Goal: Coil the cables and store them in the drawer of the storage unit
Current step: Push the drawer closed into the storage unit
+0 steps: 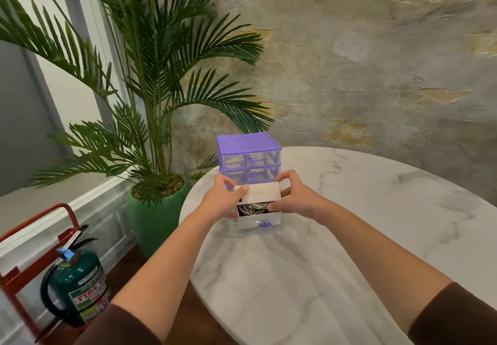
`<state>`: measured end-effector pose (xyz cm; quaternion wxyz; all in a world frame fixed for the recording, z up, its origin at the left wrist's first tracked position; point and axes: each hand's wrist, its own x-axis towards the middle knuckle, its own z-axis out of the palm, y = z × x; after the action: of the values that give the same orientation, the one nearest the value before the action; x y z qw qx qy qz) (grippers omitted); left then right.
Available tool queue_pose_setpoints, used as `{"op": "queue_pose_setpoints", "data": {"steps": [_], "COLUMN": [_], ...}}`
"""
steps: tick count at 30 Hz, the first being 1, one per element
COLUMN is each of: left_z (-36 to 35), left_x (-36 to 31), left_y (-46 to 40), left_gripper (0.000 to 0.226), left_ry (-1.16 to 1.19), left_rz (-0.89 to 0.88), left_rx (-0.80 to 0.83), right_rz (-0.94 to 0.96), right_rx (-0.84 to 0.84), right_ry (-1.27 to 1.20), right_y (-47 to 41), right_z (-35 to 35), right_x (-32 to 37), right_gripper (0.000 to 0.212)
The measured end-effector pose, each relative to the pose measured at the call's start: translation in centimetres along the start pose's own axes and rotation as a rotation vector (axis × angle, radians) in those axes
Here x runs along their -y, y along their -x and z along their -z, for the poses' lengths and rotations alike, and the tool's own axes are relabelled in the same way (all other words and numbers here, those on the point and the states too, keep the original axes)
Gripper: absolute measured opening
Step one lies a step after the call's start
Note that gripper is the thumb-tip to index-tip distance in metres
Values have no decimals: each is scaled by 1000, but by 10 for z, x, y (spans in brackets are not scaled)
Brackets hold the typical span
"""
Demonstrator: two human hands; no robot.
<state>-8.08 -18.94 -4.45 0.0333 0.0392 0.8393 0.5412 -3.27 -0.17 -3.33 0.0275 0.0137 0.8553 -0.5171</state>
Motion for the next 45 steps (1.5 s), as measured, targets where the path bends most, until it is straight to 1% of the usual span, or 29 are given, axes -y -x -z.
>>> {"op": "queue_pose_setpoints", "data": {"steps": [3, 6, 10, 14, 17, 19, 21, 23, 25, 26, 28, 29, 31, 33, 34, 37, 40, 43, 45], "left_z": [-1, -1, -1, -2, -3, -3, -4, -7, -8, -8, -5, -3, 1, 2, 2, -3, -8, -8, -7], "left_x": [0, 0, 10, 19, 17, 12, 6, 0, -6, -10, -16, -19, -26, -32, -36, -44, -44, -46, -48], "left_y": [1, 5, 12, 9, 4, -1, -4, -8, -12, -13, -16, -15, -13, -11, -11, -12, -14, -9, -5], "left_gripper": [33, 29, 34, 38, 37, 27, 20, 22, 23, 28, 40, 39, 32, 31, 33, 36, 35, 37, 46], "left_ry": [-3, -56, -165, -233, -256, -205, -151, -106, -68, -36, 39, 60, 89, 108, 109, 94, 85, 115, 154], "left_rz": [5, -61, -133, -174, -157, -107, -34, 37, 108, 159, 263, 298, 346, 382, 401, 451, 431, 428, 447], "left_rx": [7, 38, 59, 18, 37, 55, 48, 25, 4, 8, 65, 107, 168, 186, 188, 178, 146, 120, 82], "right_rz": [88, 155, 217, 260, 285, 223, 106, 2, -73, -100, -150, -181, -242, -284, -307, -377, -407, -411, -435], "right_rx": [-28, -151, -267, -295, -289, -262, -223, -193, -173, -160, -103, -65, -4, 21, 32, 68, 93, 98, 88], "right_ry": [67, 84, 137, 219, 253, 202, 78, -18, -27, -26, -88, -134, -203, -248, -268, -308, -307, -313, -322], "right_y": [6, 5, 2, -1, 0, -3, -10, -20, -29, -33, -37, -37, -38, -39, -40, -42, -40, -36, -30], "right_z": [-3, -13, -24, -29, -28, -23, -18, -15, -11, -8, -3, 0, 5, 7, 8, 9, 10, 14, 17], "right_x": [-6, -12, -15, -21, -23, -20, -12, -5, 2, 6, 11, 13, 17, 20, 21, 25, 29, 32, 36], "right_gripper": [68, 60, 51, 48, 49, 46, 41, 40, 34, 31, 22, 17, 14, 9, 10, 26, 30, 25, 17]}}
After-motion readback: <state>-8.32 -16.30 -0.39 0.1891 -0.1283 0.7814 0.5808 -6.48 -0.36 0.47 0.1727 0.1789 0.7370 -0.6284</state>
